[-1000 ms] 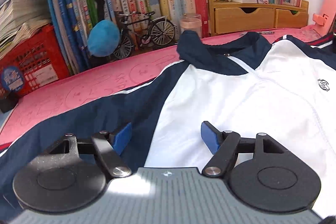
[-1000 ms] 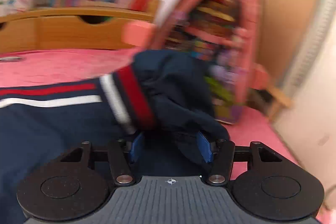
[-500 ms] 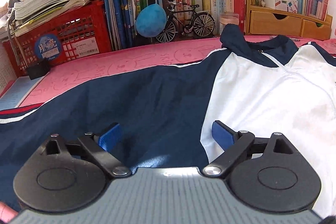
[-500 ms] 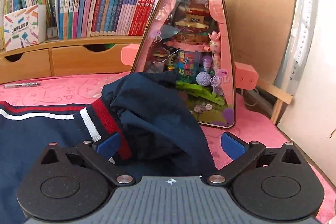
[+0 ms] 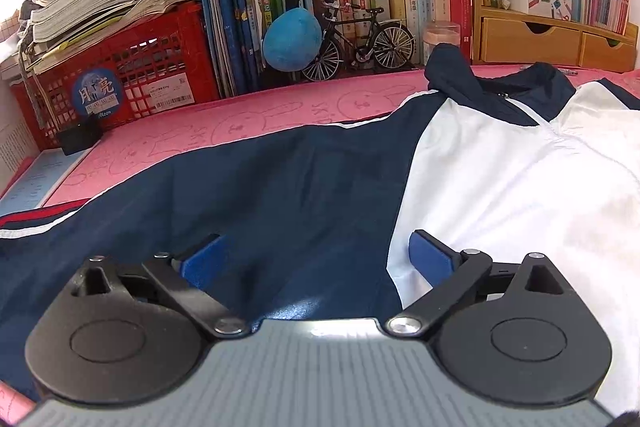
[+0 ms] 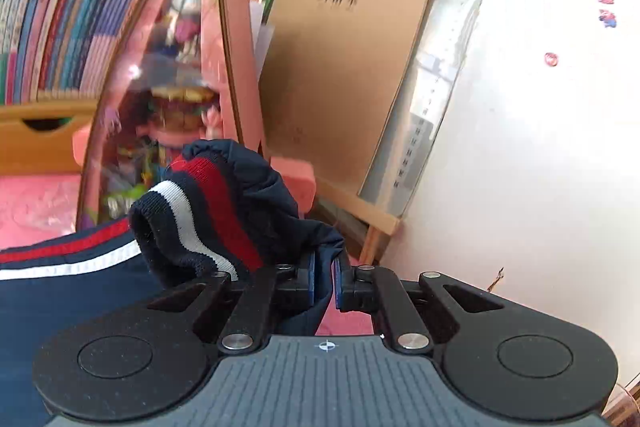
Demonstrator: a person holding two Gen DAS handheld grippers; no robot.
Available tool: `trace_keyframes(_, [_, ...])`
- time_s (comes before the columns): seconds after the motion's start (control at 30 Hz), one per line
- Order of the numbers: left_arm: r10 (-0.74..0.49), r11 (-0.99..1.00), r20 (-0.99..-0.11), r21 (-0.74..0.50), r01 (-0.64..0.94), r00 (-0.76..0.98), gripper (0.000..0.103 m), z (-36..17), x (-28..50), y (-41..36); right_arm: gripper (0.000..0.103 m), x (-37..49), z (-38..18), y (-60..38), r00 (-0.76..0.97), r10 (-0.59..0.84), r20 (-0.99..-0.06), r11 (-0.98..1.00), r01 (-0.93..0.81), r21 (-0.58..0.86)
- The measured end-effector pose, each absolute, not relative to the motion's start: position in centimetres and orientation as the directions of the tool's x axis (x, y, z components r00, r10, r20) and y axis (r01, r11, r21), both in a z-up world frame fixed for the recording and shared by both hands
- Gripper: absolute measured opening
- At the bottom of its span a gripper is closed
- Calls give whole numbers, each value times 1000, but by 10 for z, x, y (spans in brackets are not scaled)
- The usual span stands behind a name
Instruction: Fold clothes
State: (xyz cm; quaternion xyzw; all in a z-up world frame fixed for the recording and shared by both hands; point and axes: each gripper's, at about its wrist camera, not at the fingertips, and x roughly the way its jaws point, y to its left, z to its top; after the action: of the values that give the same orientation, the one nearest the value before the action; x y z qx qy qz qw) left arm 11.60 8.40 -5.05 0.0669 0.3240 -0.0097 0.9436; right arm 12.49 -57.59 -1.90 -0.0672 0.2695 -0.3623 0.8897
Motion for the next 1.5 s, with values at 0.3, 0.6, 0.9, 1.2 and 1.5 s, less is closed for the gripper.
trace_keyframes(0.3, [15,994,-622,93,56,783,103,-51,118,88,95,83,10,-491,695,-602,-393,798,543,-262])
trace_keyframes(0.6, [31,992,-615,116,51,788,103,-51,116,86,59,103,-7,-262,651,469,-597,854,-508,117])
trace_keyframes(0.9, [16,994,-621,96,56,784,103,-51,117,88,69,119,-38,-279,714,210,-668,934,-349,-80])
trace_keyframes(1.2, [21,996,-620,77,35,784,103,-48,112,94,68,126,-37,-423,653,-367,-662,929,222,-295])
trace_keyframes(1.5, [37,993,-576,-70,-94,816,101,-18,100,160,80,114,8,-310,786,106,-608,969,-219,-113])
